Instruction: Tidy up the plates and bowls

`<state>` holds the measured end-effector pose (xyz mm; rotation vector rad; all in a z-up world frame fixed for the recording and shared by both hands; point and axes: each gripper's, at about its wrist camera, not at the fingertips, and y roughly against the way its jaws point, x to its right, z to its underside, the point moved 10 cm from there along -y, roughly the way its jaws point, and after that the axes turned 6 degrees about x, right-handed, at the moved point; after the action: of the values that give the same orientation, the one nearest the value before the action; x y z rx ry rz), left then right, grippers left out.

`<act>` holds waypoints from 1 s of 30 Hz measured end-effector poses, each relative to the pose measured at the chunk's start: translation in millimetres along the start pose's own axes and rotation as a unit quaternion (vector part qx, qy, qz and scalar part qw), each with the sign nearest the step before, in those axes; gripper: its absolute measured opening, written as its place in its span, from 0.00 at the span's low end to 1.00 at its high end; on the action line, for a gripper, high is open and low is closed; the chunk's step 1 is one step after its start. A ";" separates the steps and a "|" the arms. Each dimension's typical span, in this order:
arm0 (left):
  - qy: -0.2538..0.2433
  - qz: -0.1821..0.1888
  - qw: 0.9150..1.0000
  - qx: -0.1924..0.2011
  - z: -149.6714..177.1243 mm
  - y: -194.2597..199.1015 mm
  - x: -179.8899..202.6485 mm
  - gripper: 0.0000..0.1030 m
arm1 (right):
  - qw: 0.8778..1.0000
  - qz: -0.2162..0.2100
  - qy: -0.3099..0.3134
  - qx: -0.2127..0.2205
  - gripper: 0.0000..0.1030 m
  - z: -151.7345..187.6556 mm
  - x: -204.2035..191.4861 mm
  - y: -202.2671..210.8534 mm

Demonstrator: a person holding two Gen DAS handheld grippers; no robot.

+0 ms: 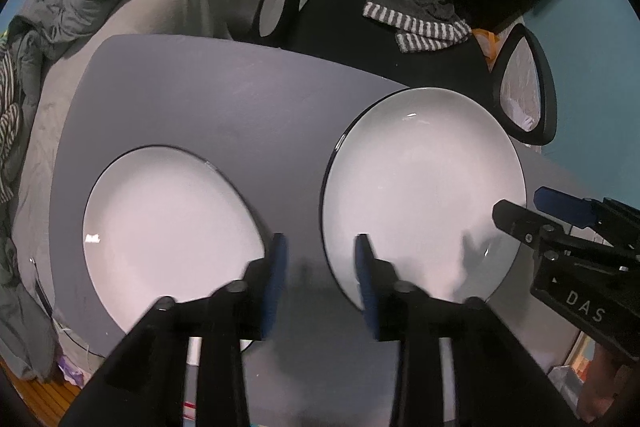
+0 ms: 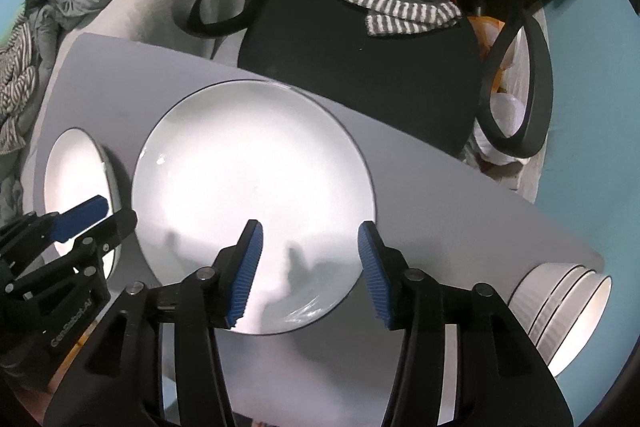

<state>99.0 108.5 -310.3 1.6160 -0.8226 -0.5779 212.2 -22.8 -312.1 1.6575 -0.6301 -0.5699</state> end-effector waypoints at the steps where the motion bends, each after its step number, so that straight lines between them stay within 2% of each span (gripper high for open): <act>1: 0.002 0.004 1.000 0.002 2.6 3.3 -2.3 0.40 | 1.000 -0.001 0.002 0.002 0.52 1.1 -2.2 1.3; 4: 0.004 0.012 1.000 -0.001 10.8 10.0 -7.7 0.40 | 1.000 -0.003 0.007 0.005 0.53 5.2 -8.5 5.4; 8: 0.015 0.017 1.000 -0.001 21.4 17.8 -20.8 0.51 | 1.000 -0.014 0.009 0.008 0.53 9.9 -20.3 11.4; 21: 0.067 0.030 0.997 -0.009 67.9 31.0 -79.8 0.55 | 0.996 -0.078 0.033 0.004 0.53 26.6 -90.5 18.7; 30: 0.118 0.029 0.993 -0.006 78.4 34.5 -133.9 0.55 | 0.990 -0.108 0.090 0.007 0.53 24.9 -143.9 14.0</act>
<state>-51.1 160.2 -301.5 1.6080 -0.6856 -0.3412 88.8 55.3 -298.6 1.7786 -0.3269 -0.5633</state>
